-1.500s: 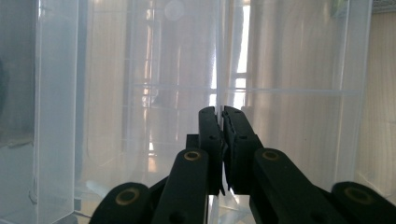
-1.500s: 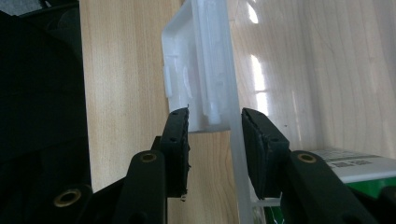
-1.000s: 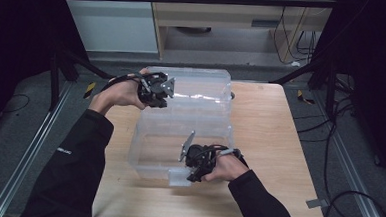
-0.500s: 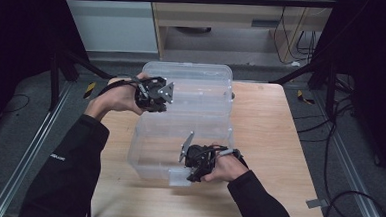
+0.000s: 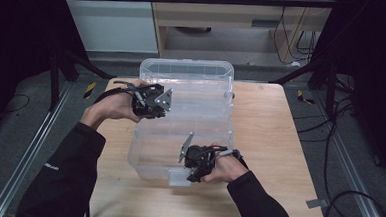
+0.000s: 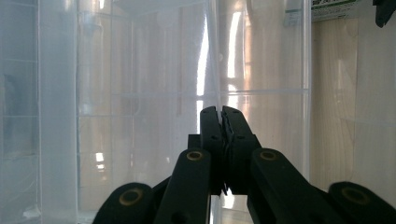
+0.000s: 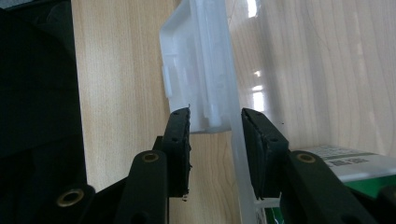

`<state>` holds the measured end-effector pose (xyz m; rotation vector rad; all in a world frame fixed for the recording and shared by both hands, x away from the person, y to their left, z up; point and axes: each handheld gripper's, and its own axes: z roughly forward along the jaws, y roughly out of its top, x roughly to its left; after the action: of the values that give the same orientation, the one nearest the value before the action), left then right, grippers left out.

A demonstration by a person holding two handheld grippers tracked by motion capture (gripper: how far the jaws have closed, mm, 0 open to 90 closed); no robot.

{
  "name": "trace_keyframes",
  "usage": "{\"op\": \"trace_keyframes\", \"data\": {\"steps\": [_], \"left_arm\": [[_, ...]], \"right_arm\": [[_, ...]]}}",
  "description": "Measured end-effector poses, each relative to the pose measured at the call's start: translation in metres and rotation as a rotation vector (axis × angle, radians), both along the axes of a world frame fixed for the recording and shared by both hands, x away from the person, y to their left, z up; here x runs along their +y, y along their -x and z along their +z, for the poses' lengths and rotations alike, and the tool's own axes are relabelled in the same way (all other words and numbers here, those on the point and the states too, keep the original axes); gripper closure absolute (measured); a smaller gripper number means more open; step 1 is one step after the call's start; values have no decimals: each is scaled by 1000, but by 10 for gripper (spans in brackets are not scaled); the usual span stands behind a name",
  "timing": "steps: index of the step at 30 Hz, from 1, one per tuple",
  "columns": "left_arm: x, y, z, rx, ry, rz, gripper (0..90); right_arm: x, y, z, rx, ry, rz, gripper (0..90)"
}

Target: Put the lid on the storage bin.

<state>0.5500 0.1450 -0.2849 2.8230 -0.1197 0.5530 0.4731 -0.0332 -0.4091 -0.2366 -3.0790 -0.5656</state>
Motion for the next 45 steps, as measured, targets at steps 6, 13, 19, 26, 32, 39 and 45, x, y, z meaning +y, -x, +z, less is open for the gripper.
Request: {"op": "trace_keyframes", "data": {"steps": [6, 13, 19, 26, 32, 39, 45], "left_arm": [[2, 6, -2, -10, 18, -3, 881], [5, 17, -5, -14, 40, 0, 881], [4, 24, -6, -18, 24, 6, 880], [7, 32, -9, -12, 33, 10, 879], [8, 37, -11, -9, 41, 12, 876], [10, 42, -14, 4, 48, 15, 871], [13, 46, -16, 7, 60, 2, 868]], "right_arm": [[0, 0, 0, -4, 3, -2, 640], [0, 0, 0, -7, -2, -2, 640], [0, 1, 0, -11, -2, -4, 639], [0, 1, 0, -11, -8, 0, 637], [-1, 2, 0, -13, -11, -8, 634], [-1, 3, 0, -15, -16, -10, 632], [-3, 2, 0, -18, -28, 0, 629]]}}
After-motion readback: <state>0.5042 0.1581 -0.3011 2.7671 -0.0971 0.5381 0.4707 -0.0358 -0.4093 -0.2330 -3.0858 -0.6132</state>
